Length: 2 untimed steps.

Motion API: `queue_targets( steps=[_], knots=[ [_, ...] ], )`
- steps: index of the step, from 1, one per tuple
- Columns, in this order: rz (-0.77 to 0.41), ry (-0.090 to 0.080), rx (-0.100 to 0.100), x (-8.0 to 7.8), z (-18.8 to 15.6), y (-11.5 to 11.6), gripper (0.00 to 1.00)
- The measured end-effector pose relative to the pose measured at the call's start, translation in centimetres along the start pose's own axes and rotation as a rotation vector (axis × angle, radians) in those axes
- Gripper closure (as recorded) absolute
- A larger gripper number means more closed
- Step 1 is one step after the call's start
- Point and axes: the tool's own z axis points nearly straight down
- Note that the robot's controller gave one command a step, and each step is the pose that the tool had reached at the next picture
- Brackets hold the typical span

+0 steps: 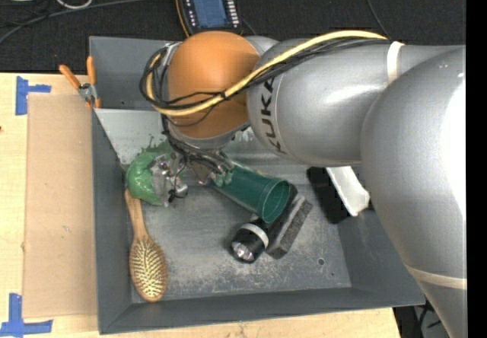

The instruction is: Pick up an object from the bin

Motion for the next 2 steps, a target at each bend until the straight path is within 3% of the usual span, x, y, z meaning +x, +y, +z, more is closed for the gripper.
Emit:
queue_targets(
  steps=[1, 2],
  knots=[
    [0.143, 0.011, 0.000, 3.2, 7.8, 2.4, 1.00],
    [0.323, -0.010, 0.000, 1.7, 5.5, 1.7, 1.00]
  ],
)
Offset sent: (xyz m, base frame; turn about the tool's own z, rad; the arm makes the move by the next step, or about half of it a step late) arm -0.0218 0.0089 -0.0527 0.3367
